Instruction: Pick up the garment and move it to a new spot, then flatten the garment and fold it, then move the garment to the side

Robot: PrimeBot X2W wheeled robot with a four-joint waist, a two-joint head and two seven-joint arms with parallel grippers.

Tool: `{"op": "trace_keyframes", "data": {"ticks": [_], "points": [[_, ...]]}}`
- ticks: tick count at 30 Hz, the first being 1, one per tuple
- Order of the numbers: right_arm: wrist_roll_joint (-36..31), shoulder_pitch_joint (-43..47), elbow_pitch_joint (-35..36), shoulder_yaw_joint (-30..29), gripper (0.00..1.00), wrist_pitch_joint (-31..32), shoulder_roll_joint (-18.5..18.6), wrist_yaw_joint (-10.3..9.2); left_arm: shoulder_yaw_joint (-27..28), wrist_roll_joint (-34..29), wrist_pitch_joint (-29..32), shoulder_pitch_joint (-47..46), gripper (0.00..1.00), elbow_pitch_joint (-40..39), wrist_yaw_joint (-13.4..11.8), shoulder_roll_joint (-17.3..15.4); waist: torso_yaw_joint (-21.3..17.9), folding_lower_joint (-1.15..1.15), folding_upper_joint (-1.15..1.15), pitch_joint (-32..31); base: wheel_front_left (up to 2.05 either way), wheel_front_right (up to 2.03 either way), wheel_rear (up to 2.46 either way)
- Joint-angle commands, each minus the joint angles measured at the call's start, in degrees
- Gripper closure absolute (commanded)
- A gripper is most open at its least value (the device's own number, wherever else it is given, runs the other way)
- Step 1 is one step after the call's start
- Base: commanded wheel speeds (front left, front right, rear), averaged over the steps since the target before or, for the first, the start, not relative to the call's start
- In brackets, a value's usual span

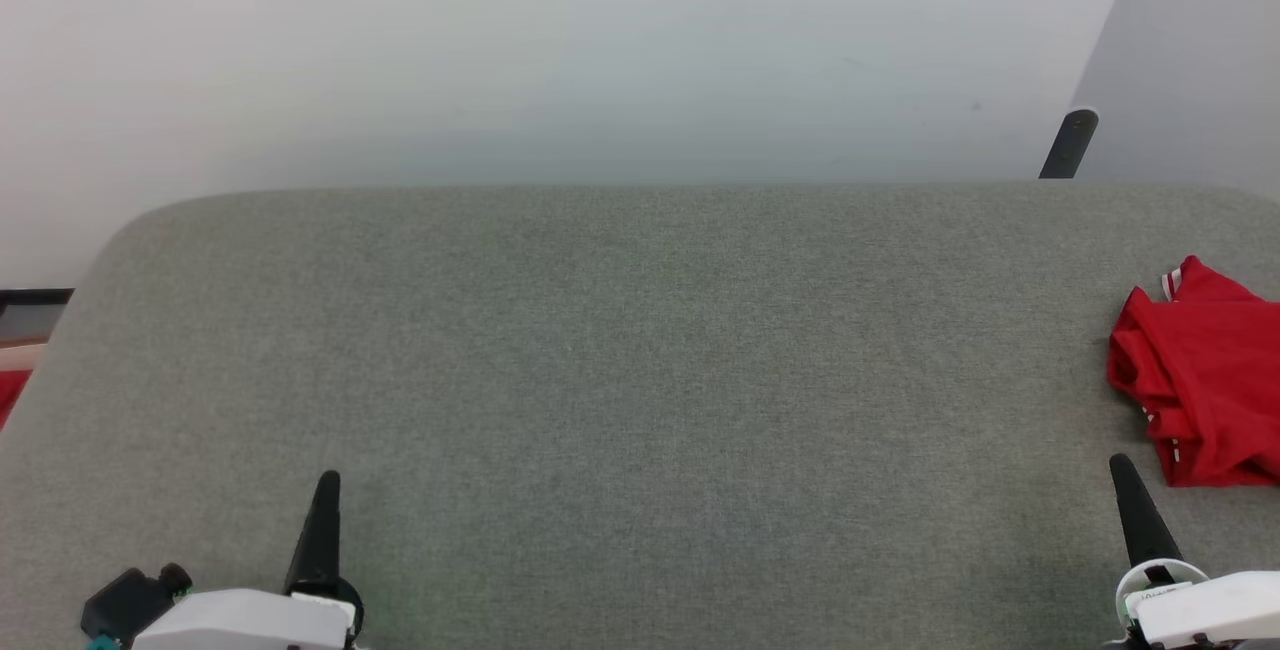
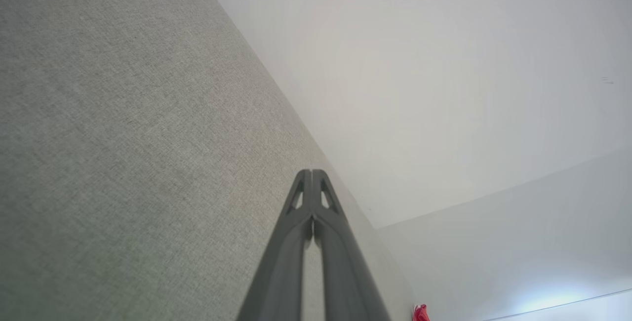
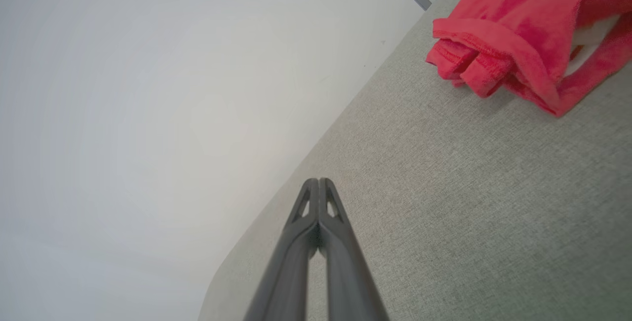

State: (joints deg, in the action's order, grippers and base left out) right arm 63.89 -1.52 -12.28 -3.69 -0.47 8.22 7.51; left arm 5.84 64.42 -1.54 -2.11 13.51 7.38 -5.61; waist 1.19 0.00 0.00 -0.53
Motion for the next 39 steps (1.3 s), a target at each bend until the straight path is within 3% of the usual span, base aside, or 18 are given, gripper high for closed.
{"op": "trace_keyframes", "data": {"ticks": [1, 39], "points": [[1.53, -1.15, 0.31, -0.56, 1.0, 0.35, -0.09, -0.01, 0.25, 1.45, 0.34, -1.33, 1.0, -0.42, 0.1, -0.07, -0.02, 0.0, 0.0, 0.01, 0.0, 0.0, 0.0], [19.06, -3.81, -1.04, -2.19, 1.0, 4.75, -3.59, -0.01, 0.62, 18.64, 5.47, -3.29, 1.0, 0.2, 0.15, 1.8, -0.7, 0.0, 0.0, 0.42, 0.0, 0.0, 0.0]]}}
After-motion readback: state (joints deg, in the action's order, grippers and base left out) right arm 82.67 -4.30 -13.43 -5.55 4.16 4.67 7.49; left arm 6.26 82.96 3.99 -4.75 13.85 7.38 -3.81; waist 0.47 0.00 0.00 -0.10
